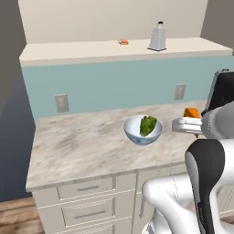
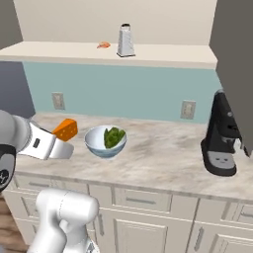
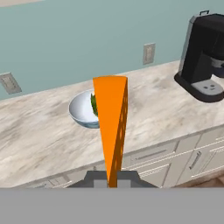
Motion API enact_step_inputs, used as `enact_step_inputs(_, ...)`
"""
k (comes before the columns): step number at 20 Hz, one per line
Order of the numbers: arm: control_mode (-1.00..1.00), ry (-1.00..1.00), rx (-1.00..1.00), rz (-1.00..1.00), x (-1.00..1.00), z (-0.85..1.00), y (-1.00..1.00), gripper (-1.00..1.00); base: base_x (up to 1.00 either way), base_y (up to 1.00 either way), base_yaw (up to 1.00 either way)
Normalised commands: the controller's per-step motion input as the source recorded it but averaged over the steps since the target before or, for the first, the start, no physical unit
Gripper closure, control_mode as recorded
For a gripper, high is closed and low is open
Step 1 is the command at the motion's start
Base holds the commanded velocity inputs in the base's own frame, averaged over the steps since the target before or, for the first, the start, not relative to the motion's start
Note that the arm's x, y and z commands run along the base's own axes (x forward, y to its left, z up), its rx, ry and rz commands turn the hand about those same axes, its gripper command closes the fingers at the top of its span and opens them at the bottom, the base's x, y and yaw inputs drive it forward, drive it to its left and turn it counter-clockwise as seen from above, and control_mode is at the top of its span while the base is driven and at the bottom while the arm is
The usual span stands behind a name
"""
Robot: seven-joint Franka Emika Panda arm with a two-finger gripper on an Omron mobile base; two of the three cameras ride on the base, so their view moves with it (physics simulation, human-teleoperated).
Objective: Pick the cheese from the fridge and the cheese grater from the cabinet and place them next to the salad bowl.
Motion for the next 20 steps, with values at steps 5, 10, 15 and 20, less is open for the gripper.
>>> enact_step_inputs(5, 1.0, 0.0, 0.0, 0.0, 0.0, 0.0, 0.0, 1.0, 0.3, -0.36, 0.0)
enact_step_inputs(10, 1.0, 0.0, 0.0, 0.0, 0.0, 0.0, 0.0, 1.0, 0.4, -0.01, 0.07)
enact_step_inputs(15, 1.0, 0.0, 0.0, 0.0, 0.0, 0.0, 0.0, 1.0, 0.53, -0.17, 0.05)
enact_step_inputs(20, 1.0, 0.0, 0.0, 0.0, 0.0, 0.0, 0.0, 1.0, 0.29, -0.12, 0.01)
